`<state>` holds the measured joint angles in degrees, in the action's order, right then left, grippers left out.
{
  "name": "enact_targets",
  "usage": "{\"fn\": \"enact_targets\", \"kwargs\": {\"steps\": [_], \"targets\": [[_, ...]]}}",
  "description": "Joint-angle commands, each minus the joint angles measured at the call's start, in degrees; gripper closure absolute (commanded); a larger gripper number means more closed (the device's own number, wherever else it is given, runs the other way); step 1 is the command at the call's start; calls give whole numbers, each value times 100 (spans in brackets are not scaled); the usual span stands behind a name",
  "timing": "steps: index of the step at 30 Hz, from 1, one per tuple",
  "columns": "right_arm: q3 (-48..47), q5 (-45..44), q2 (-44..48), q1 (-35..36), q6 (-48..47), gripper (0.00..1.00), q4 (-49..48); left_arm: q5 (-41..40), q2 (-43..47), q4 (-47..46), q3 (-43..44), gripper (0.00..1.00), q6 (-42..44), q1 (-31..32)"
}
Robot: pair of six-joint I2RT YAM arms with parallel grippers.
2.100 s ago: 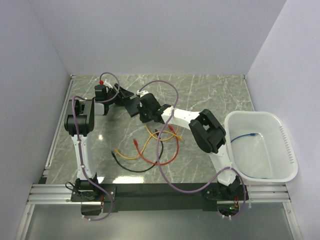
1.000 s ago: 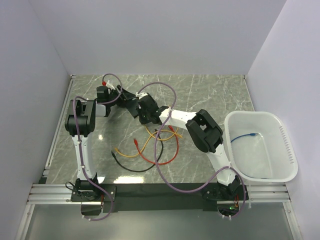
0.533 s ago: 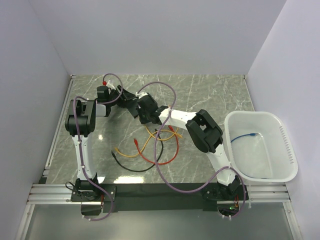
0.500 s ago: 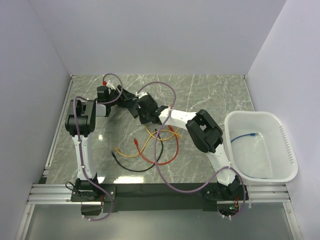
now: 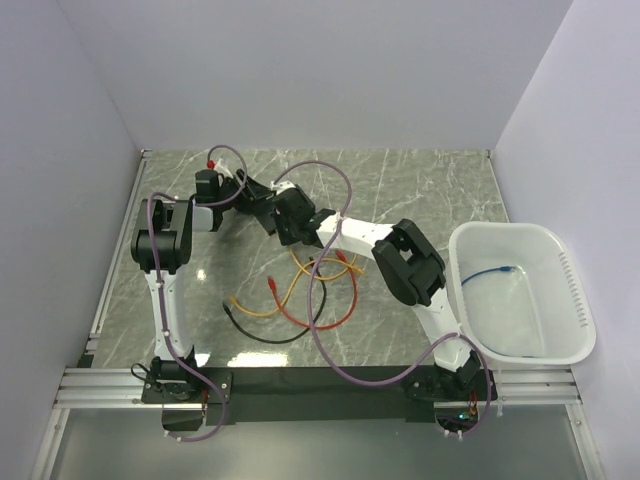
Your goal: Insert the plug into the switch port
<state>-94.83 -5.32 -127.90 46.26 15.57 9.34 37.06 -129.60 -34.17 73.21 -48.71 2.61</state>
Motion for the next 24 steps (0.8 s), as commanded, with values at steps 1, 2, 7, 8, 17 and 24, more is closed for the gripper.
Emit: {"fn": "enact_targets", "kwargs": {"steps": [1, 2, 7, 8, 17, 24], "targets": [[-282, -346, 45, 41, 51, 100, -494, -41, -241, 543, 97, 39, 186, 126], [-204, -364, 72, 41, 51, 100, -538, -23, -241, 569, 106, 39, 195, 134], [-273, -531, 10, 94, -142, 100, -583, -14, -285, 701, 185, 40, 239, 143], [-317, -549, -25, 129, -186, 100, -583, -14, -285, 719, 194, 39, 248, 152], [-256, -795, -157, 383, -599, 100, -864, 73, -373, 860, 325, 39, 300, 169], [-247, -980, -218, 559, -766, 100, -926, 188, -434, 983, 405, 40, 318, 169]]}}
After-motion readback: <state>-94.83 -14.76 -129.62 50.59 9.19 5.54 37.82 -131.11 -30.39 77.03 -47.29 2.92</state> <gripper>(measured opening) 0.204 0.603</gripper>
